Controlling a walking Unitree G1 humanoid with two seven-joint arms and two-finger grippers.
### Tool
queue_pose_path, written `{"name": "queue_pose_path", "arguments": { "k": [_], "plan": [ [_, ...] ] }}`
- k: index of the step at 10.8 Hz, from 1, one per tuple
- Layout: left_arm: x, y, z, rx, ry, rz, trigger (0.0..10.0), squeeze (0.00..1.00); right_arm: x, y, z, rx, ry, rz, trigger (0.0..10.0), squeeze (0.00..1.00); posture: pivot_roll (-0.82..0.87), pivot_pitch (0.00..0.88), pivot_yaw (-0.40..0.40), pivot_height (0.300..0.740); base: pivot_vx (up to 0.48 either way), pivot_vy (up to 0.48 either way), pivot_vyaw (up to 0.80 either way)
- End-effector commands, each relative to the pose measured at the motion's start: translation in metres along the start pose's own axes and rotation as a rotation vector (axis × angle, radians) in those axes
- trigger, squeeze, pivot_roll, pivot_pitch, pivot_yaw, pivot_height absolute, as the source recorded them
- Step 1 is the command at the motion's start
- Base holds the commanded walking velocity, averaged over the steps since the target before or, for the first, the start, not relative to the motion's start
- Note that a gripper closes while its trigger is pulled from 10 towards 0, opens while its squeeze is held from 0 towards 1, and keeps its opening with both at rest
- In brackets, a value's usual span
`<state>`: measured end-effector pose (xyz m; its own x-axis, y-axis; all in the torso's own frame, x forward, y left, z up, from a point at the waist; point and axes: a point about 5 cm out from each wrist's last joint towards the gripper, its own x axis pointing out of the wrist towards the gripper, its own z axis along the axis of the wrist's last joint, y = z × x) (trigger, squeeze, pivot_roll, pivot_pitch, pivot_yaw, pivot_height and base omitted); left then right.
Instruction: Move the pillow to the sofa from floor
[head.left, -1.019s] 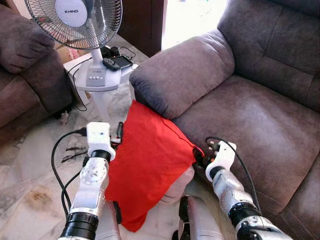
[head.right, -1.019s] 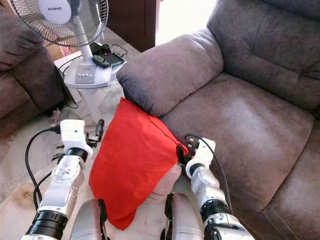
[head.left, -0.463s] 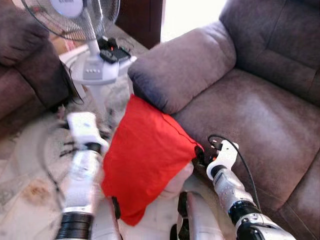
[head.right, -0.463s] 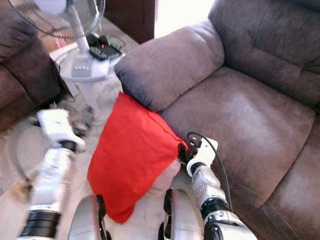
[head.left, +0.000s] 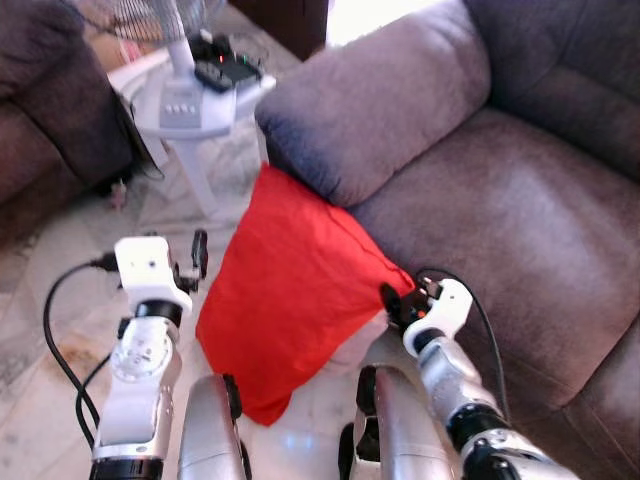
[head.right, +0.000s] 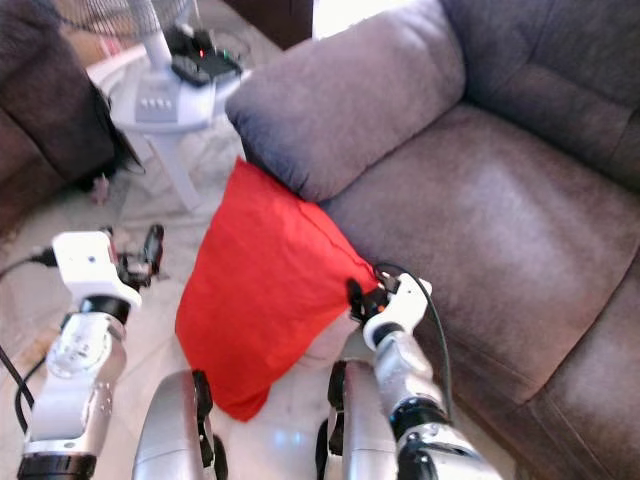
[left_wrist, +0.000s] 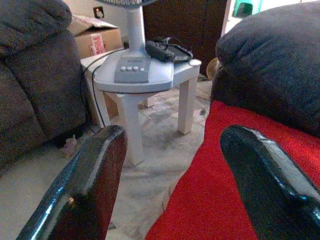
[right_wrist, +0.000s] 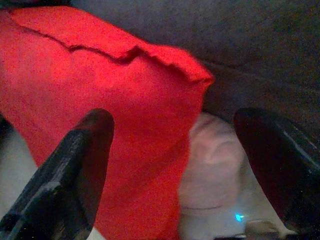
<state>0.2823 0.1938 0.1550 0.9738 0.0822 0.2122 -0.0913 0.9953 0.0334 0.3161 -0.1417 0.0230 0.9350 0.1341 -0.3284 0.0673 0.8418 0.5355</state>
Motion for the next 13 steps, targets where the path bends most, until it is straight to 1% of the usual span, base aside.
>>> {"name": "queue_pose_path", "arguments": {
  "k": [1, 4, 5, 7, 9, 10, 11, 12, 13],
  "plan": [
    [-0.003, 0.003, 0.003, 0.005, 0.006, -0.006, 10.0, 0.0, -0.003, -0.004, -0.002, 0.048, -0.014, -0.002, 10.0, 0.0, 0.15, 0.292, -0.077, 0.584, 0.0, 0.0, 0.0],
    [-0.014, 0.005, 0.005, 0.02, 0.038, -0.012, 10.0, 0.0, -0.004, 0.0, -0.008, 0.069, -0.027, 0.014, 10.0, 0.0, 0.17, 0.318, -0.068, 0.584, 0.0, 0.0, 0.0],
    [-0.016, 0.005, 0.005, 0.019, 0.045, -0.014, 10.0, 0.0, -0.004, 0.001, -0.008, 0.063, -0.043, 0.015, 10.0, 0.0, 0.18, 0.321, -0.067, 0.584, 0.0, 0.0, 0.0],
    [-0.015, 0.0, 0.01, 0.01, 0.032, -0.026, 10.0, 0.0, -0.002, 0.004, -0.002, 0.071, -0.084, 0.026, 10.0, 0.0, 0.18, 0.331, -0.066, 0.584, 0.0, 0.0, 0.0],
    [-0.015, -0.004, 0.017, -0.003, 0.016, -0.036, 10.0, 0.0, 0.001, 0.011, 0.006, 0.034, -0.116, 0.049, 10.0, 0.0, 0.18, 0.343, -0.067, 0.584, 0.0, 0.0, 0.0],
    [-0.018, -0.003, 0.019, -0.003, 0.018, -0.037, 10.0, 0.0, 0.003, 0.017, 0.012, -0.002, -0.142, 0.069, 10.0, 0.0, 0.18, 0.353, -0.069, 0.584, 0.0, 0.0, 0.0],
    [-0.019, -0.002, 0.019, -0.004, 0.023, -0.031, 10.0, 0.0, 0.007, 0.021, 0.015, -0.026, -0.141, 0.062, 10.0, 0.0, 0.18, 0.362, -0.071, 0.584, 0.0, 0.0, 0.0],
    [-0.019, -0.003, 0.02, -0.008, 0.026, -0.029, 10.0, 0.0, 0.009, 0.028, 0.017, -0.03, -0.14, 0.089, 10.0, 0.0, 0.19, 0.368, -0.071, 0.584, 0.0, 0.0, 0.0],
    [-0.02, -0.004, 0.02, -0.009, 0.029, -0.033, 10.0, 0.0, 0.011, 0.037, 0.017, -0.061, -0.139, 0.118, 10.0, 0.0, 0.19, 0.371, -0.071, 0.584, 0.0, 0.0, 0.0]
  ]
}}
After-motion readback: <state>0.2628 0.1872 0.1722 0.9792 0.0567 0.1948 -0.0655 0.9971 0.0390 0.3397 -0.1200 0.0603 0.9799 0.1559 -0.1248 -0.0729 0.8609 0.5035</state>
